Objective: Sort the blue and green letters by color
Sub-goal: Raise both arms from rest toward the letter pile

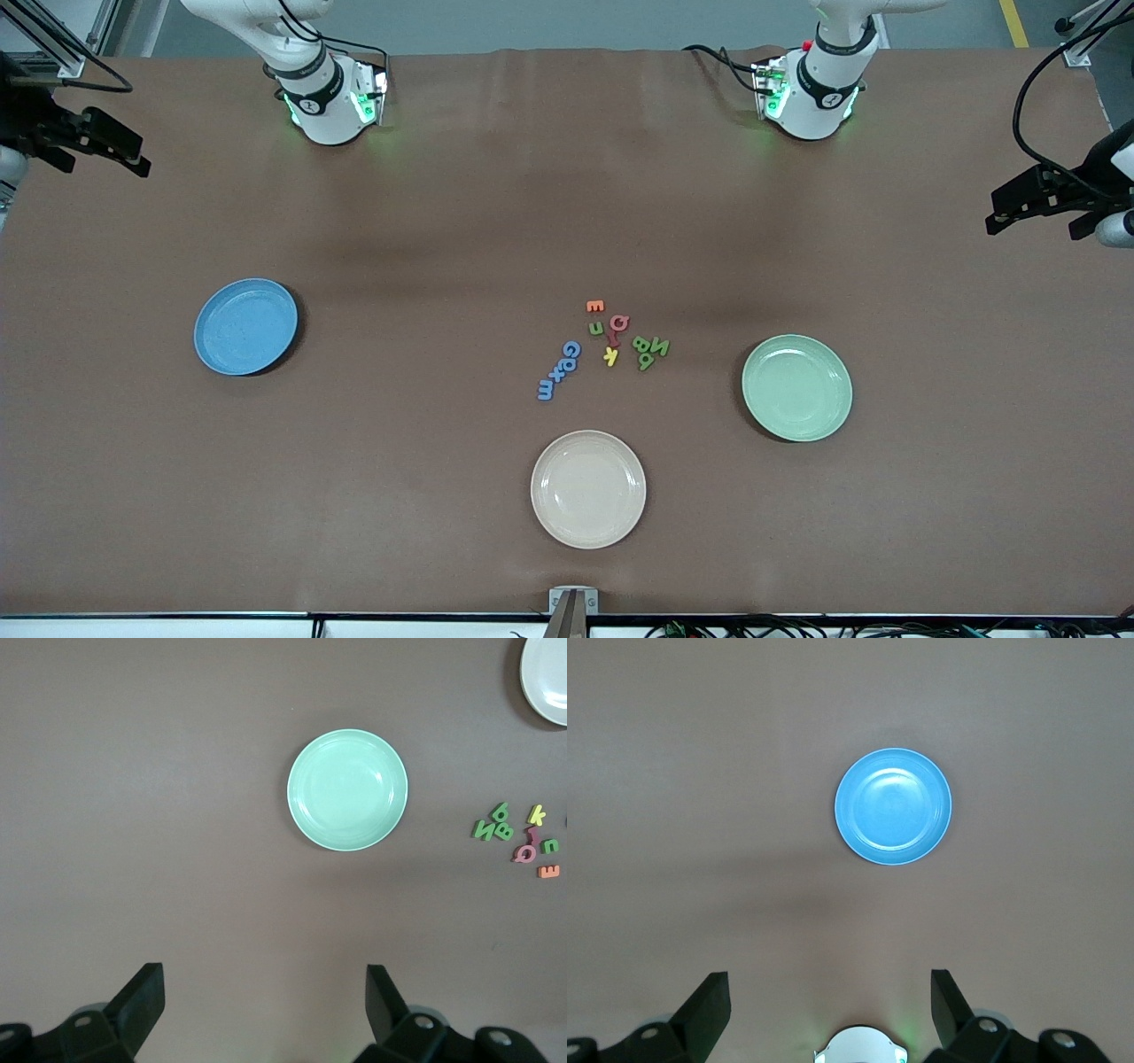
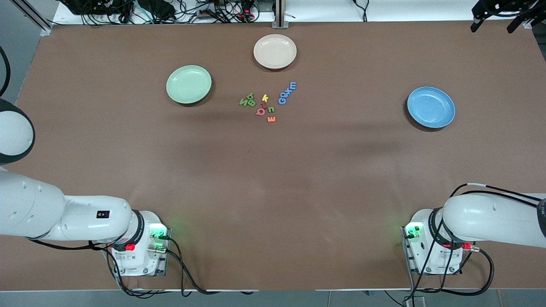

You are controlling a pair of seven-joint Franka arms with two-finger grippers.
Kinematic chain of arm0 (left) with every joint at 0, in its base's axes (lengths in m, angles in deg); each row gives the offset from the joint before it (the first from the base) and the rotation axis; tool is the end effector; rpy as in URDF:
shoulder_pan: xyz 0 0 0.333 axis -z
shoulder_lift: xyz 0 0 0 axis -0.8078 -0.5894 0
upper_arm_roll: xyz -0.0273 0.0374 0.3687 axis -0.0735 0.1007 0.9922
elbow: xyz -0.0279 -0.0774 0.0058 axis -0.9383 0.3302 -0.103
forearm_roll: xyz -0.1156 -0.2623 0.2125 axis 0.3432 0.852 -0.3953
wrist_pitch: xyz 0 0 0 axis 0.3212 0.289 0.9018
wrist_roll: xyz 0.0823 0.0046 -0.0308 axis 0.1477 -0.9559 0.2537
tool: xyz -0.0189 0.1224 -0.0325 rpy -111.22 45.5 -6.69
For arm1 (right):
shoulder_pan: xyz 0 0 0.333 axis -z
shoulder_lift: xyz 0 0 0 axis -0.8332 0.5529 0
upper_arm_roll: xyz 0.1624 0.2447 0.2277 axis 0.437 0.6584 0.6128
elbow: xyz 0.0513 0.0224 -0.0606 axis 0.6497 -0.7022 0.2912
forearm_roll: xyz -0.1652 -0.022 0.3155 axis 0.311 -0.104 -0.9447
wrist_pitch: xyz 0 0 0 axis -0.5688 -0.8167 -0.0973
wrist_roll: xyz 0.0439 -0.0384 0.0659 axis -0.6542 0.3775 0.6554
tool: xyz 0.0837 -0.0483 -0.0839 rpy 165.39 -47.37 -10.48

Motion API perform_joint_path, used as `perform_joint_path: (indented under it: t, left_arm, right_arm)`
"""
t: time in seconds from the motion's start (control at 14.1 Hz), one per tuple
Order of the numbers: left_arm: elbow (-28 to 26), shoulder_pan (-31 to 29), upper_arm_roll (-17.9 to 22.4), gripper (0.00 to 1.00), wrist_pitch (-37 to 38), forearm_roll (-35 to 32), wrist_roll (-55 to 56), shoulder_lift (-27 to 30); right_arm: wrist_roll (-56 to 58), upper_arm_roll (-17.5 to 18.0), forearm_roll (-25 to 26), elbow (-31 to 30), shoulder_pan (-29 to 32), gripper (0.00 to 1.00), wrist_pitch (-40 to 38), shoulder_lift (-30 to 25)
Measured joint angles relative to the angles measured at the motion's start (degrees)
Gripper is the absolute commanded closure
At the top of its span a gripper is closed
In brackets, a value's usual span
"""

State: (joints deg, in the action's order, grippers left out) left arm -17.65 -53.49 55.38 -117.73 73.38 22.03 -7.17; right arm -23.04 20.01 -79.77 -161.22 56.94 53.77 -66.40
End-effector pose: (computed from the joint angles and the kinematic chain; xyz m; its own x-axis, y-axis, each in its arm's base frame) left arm 0.5133 -0.0083 0.6681 0.9961 -0.0878 -0.0127 -0.0877 -0.9960 0.0144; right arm 0.4122 -0.0175 0.6761 0.9948 -0.0805 -0.0621 -0.0808 -0.9967 -0.0021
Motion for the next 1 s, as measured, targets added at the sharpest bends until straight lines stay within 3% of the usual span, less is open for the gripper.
perform_joint_path:
  t: [0.36, 0.71, 1.0]
  left_arm:
    - [0.0, -0.01, 0.0, 0.0, 0.0, 0.0, 0.0, 0.0]
    - [-0.01, 0.26, -0.09, 0.0, 0.09, 0.0, 1.9, 0.0]
    - [-0.43, 3.89, -3.22, 0.0, 0.41, 0.09, 9.34, -1.42]
  right_arm:
    - [0.06, 0.11, 0.0, -0.1, -0.01, 0.0, 0.84, -0.26]
    - [0.06, 0.05, 0.0, 8.15, 0.0, 0.0, -3.17, 6.71]
    - [0.06, -0.04, -0.01, 9.26, 0.07, 0.0, -4.03, 8.08]
